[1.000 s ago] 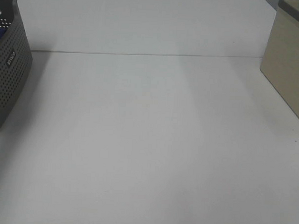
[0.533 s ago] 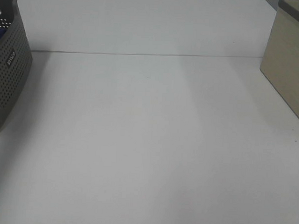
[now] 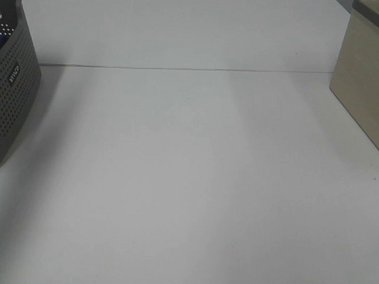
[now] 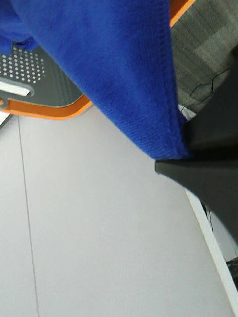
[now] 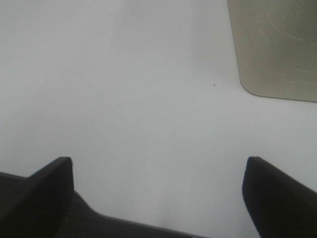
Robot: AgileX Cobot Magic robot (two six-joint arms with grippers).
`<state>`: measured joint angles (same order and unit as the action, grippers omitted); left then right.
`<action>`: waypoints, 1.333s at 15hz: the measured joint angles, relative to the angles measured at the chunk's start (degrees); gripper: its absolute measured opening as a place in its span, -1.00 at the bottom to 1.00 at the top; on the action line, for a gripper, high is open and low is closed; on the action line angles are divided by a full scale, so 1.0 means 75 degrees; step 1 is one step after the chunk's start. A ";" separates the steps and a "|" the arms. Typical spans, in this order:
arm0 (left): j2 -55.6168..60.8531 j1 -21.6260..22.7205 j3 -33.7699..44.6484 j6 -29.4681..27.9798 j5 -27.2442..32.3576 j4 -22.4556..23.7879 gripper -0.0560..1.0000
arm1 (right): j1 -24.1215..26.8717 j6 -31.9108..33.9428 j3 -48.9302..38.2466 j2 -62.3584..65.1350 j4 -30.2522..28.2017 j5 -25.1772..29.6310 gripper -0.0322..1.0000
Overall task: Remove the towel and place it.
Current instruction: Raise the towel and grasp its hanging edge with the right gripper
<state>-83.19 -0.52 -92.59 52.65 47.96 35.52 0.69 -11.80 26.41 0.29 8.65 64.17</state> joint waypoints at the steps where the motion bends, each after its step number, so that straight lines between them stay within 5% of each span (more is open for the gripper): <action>1: 0.0053 -0.0244 -0.0115 0.0000 0.0000 0.0099 -0.89 | 0.0000 0.0000 0.0000 0.0000 0.0008 -0.0008 0.80; 4: 0.0069 -0.1039 -0.0619 -0.0130 0.0015 0.0397 -0.89 | 0.0000 -0.0130 0.0046 -0.0092 0.0328 -0.0267 0.80; 7: 0.0076 -0.1658 -0.1092 -0.0191 0.0008 0.0634 -0.89 | 0.0000 -0.1215 0.0107 -0.1039 0.1925 -0.1704 0.80; 10: 0.0046 -0.2353 -0.1268 -0.0191 -0.0222 0.0764 -0.89 | 0.0000 -0.3789 0.0130 -0.2842 0.4691 -0.2712 0.80; 14: -0.0290 -0.3155 -0.1306 -0.0199 -0.0588 0.0779 -0.89 | 0.0000 -0.8319 0.0130 -0.5363 0.8755 -0.2819 0.80; 15: -0.0328 -0.3247 -0.1306 -0.0199 -0.0649 0.0779 -0.89 | 0.0000 -0.9015 0.0130 -0.5646 0.9198 -0.2773 0.80; 17: -0.0519 -0.3522 -0.1306 -0.0222 -0.0901 0.0787 -0.89 | 0.0000 -1.1604 0.0138 -0.7097 1.1176 -0.2093 0.80; 20: -0.0749 -0.3866 -0.1398 -0.0497 -0.0985 0.0787 -0.89 | 0.0000 -1.3682 0.0665 -0.9381 1.1963 -0.0497 0.80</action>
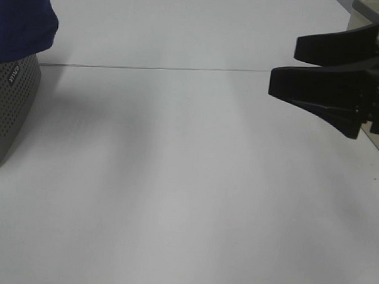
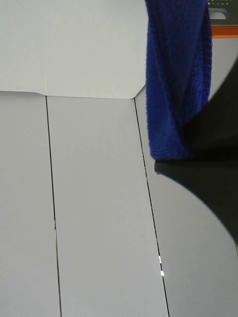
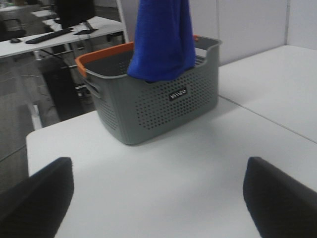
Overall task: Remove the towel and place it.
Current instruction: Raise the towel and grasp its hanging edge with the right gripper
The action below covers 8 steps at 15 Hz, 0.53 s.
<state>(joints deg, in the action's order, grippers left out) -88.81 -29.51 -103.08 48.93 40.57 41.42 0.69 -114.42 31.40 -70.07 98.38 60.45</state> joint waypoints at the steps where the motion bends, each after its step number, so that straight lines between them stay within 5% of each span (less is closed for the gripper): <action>1: -0.0092 -0.0168 -0.0015 -0.0053 -0.0168 0.0008 -0.89 | 0.0000 -0.0313 0.0917 -0.1383 0.0084 0.0710 0.80; 3: -0.0130 -0.0306 -0.0015 -0.0061 -0.0351 0.0008 -0.89 | -0.0138 -0.0405 0.1658 -0.2238 0.0168 0.0985 0.80; 8: -0.0244 -0.0519 -0.0023 -0.0229 -0.1253 -0.0023 -0.89 | -0.1795 -0.0008 0.4133 -0.4507 0.0168 0.0840 0.80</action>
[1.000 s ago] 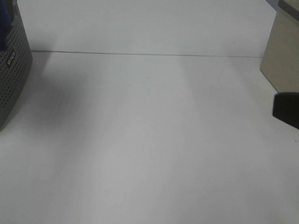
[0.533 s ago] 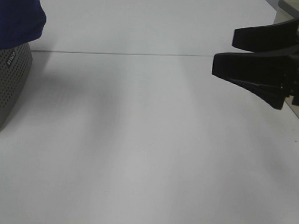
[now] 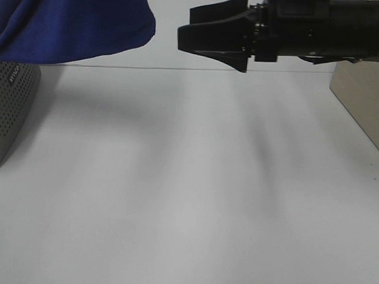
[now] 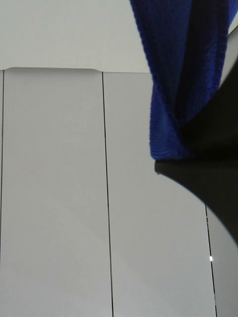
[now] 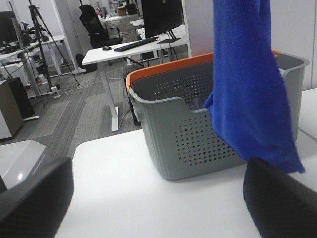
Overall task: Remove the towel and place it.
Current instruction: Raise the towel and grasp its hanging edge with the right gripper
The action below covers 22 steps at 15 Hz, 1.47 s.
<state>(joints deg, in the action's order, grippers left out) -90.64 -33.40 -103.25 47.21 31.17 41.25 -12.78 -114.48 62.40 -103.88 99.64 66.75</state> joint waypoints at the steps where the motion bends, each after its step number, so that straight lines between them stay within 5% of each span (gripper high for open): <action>1: -0.0061 -0.0069 -0.0023 -0.0008 -0.0084 0.0000 -0.89 | -0.0107 0.0138 0.0458 -0.0321 0.0000 -0.0061 0.80; 6: -0.0481 -0.0481 -0.0031 0.0031 -0.0642 0.0000 -0.89 | -0.0168 0.0550 0.1788 -0.1176 -0.0008 -0.0214 0.80; 14: -0.0741 -0.0871 -0.0031 0.0061 -0.1329 0.0008 -0.89 | -0.0611 0.0565 0.1910 -0.1719 -0.0008 -0.0642 0.79; 16: -0.0749 -0.0871 -0.0031 0.0061 -0.1337 0.0008 -0.89 | -0.0611 0.0565 0.1910 -0.1719 -0.0008 -0.0642 0.63; 17: -0.0749 -0.0871 -0.0031 0.0061 -0.1337 0.0008 -0.89 | -0.0611 0.0565 0.1910 -0.1719 -0.0008 -0.0649 0.31; 19: -0.0749 -0.0871 -0.0031 0.0084 -0.1329 0.0023 -0.89 | -0.0611 0.0565 0.1910 -0.1719 -0.0008 -0.0649 0.02; 22: -0.0749 -0.0871 -0.0031 0.0084 -0.1230 0.0061 -0.89 | -0.0611 0.0565 0.1910 -0.1719 -0.0008 -0.0665 -0.06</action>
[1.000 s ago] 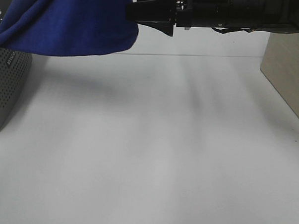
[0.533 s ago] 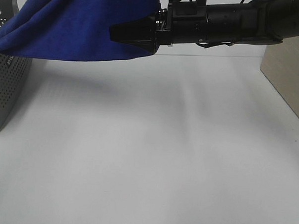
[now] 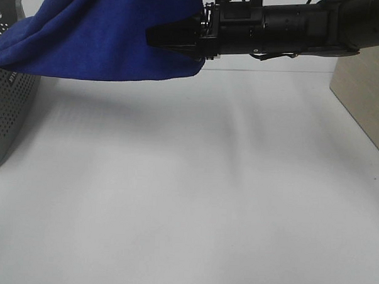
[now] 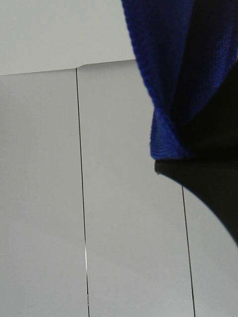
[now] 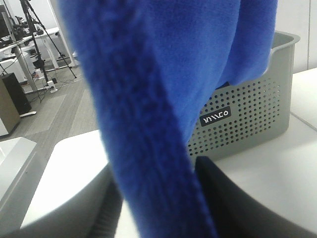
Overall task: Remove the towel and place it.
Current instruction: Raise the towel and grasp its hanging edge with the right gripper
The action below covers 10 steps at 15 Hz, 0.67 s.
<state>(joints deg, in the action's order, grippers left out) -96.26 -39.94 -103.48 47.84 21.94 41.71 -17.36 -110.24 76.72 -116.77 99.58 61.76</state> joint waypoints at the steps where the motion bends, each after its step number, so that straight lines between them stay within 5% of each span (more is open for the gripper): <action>1: 0.0000 0.0000 0.0000 0.0000 0.0145 0.0031 -0.89 | 0.0000 0.0000 0.0000 0.0000 0.0000 -0.0023 -0.06; 10: 0.0000 0.0000 0.0000 0.0008 0.0519 0.0237 -0.89 | 0.0000 0.0458 0.0000 0.0008 -0.0466 -0.0840 -0.06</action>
<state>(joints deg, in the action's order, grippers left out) -96.26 -39.94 -103.48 47.90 25.84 43.49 -17.36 -106.80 76.72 -116.71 96.09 55.46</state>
